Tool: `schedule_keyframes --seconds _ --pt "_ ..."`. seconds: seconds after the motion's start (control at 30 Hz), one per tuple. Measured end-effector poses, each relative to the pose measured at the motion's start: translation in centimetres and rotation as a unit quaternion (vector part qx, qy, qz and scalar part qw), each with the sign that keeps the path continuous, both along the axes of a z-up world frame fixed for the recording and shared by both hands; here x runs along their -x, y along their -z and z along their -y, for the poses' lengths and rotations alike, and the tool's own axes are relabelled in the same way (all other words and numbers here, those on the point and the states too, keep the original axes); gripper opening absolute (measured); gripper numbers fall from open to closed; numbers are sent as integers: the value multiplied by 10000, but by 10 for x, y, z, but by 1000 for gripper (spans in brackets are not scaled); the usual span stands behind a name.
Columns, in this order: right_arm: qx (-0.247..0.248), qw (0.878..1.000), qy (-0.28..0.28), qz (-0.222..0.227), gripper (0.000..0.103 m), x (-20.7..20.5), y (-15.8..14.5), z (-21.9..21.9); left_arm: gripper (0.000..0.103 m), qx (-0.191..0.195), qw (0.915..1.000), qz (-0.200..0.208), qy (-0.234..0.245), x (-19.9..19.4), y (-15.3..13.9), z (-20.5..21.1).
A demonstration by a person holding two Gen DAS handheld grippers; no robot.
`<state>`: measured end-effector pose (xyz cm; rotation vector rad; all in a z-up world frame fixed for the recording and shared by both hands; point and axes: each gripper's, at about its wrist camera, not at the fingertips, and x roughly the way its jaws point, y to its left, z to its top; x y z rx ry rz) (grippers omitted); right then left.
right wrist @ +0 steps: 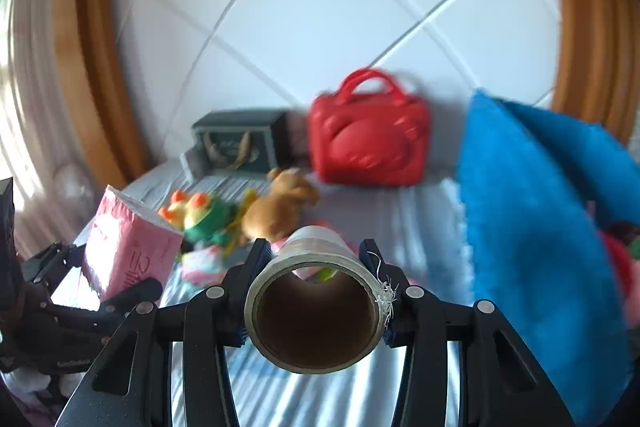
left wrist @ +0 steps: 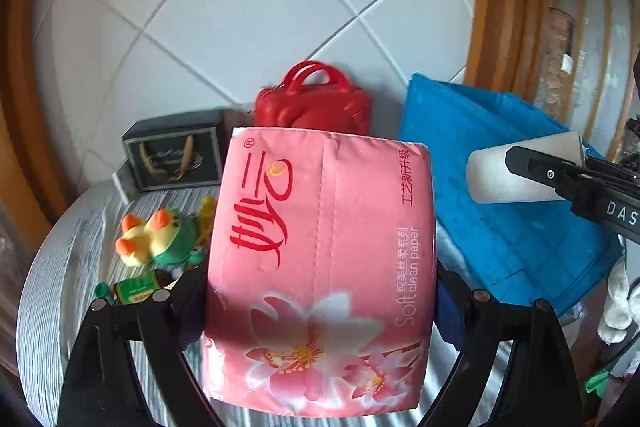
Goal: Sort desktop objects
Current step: 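Carry the tissue pack and paper roll into the blue crate and release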
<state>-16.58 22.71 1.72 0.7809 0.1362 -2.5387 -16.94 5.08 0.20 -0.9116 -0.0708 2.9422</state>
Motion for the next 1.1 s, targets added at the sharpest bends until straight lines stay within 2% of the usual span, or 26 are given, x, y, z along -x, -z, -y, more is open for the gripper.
schedule_keyframes --seconds 0.2,0.3,0.4,0.53,0.67,0.77,0.93,1.1 --pt "153 9954 847 -413 45 7 -38 -119 90 -112 9959 -383 814 30 -53 -124" --pt "162 9909 1224 -527 45 16 -46 -177 90 -155 9915 -389 1229 46 -69 -192" --pt "44 9855 1618 -510 45 31 -45 -233 90 -163 9875 -241 1549 62 -73 -257" --pt "-94 9802 1952 -307 45 48 -35 -296 90 -11 9833 40 1821 76 -62 -320" --pt "-118 9783 2068 62 45 72 -11 -339 91 427 9842 156 1710 86 -47 -355" --pt "-102 9761 2159 209 45 86 2 -359 91 293 9830 372 1776 92 -43 -362" --pt "-72 9745 2212 374 45 107 17 -382 92 463 9840 503 1643 97 -36 -372" --pt "-72 9744 2186 517 48 114 29 -386 92 567 9850 553 1533 98 -33 -377"
